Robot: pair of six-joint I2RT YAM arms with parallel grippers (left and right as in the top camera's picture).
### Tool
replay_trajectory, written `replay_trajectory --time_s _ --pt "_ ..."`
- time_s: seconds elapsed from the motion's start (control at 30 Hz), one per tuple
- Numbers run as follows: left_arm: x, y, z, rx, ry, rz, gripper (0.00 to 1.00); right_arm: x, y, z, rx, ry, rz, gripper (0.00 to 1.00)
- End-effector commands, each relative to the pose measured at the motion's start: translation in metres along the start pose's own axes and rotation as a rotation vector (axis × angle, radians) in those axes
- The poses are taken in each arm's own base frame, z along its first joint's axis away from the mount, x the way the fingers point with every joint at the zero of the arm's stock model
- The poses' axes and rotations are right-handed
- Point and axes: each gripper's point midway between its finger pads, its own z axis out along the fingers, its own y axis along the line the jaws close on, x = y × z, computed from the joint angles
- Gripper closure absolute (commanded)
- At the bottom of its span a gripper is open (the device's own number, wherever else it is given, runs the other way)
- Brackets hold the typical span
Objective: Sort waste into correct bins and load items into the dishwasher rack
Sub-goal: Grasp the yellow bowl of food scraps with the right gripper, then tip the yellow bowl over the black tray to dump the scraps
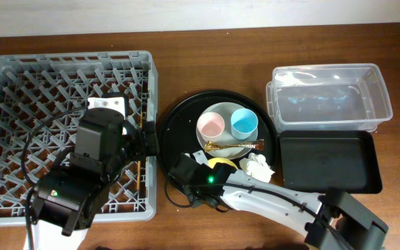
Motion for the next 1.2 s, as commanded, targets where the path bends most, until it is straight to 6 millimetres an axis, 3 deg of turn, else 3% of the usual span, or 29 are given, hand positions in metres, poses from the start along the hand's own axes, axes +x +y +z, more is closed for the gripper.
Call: replay_trajectory --time_s 0.0,0.1,0.27,0.33,0.4,0.43,0.47,0.5,0.6,0.77,0.9,0.97,1.07,1.17 --pt "-0.004 -0.001 -0.004 0.005 -0.015 -0.002 0.01 0.003 -0.004 0.004 0.020 0.008 0.009 0.89" --pt "-0.004 -0.001 -0.004 0.005 -0.015 -0.002 0.01 -0.002 -0.001 -0.006 0.017 0.010 0.009 0.96" --pt "-0.004 -0.001 -0.004 0.005 -0.015 -0.002 0.01 -0.037 0.010 -0.103 0.031 -0.004 0.005 0.96" --pt "-0.004 -0.001 -0.004 0.005 -0.015 -0.002 0.01 -0.044 0.003 -0.120 0.062 -0.017 0.014 0.96" --pt "-0.004 -0.001 -0.003 0.004 -0.014 -0.002 0.01 -0.052 -0.048 -0.140 0.127 0.002 0.095 0.96" --pt "-0.004 -0.001 -0.003 0.004 -0.014 -0.002 0.01 -0.054 -0.063 -0.144 0.128 0.012 0.104 0.96" --pt "-0.004 -0.001 -0.003 0.004 -0.014 -0.002 0.01 -0.059 -0.085 -0.148 0.111 0.021 0.132 0.96" --pt "-0.004 -0.001 -0.003 0.004 -0.014 -0.002 0.01 -0.066 -0.121 -0.154 0.045 0.037 0.190 0.96" --pt "-0.004 -0.001 -0.003 0.004 -0.014 -0.002 0.01 -0.063 -0.187 -0.163 -0.022 0.050 0.310 0.96" --pt "-0.004 -0.001 -0.003 0.004 -0.013 -0.002 0.01 -0.057 -0.244 -0.178 -0.263 -0.038 0.438 0.96" --pt "-0.004 -0.001 -0.003 0.004 -0.014 -0.002 0.01 -0.033 -0.274 -0.166 -0.423 -0.107 0.520 0.96" --pt "-0.004 0.000 -0.003 0.004 -0.014 -0.002 0.01 -0.019 -0.295 -0.158 -0.576 -0.262 0.603 0.96" --pt "-0.004 0.000 -0.003 0.004 -0.014 -0.002 0.01 -0.007 -0.326 -0.151 -0.668 -0.475 0.722 0.96" --pt "-0.004 -0.001 -0.003 0.004 -0.014 -0.002 0.01 0.008 -0.339 -0.148 -0.742 -0.615 0.808 0.96"
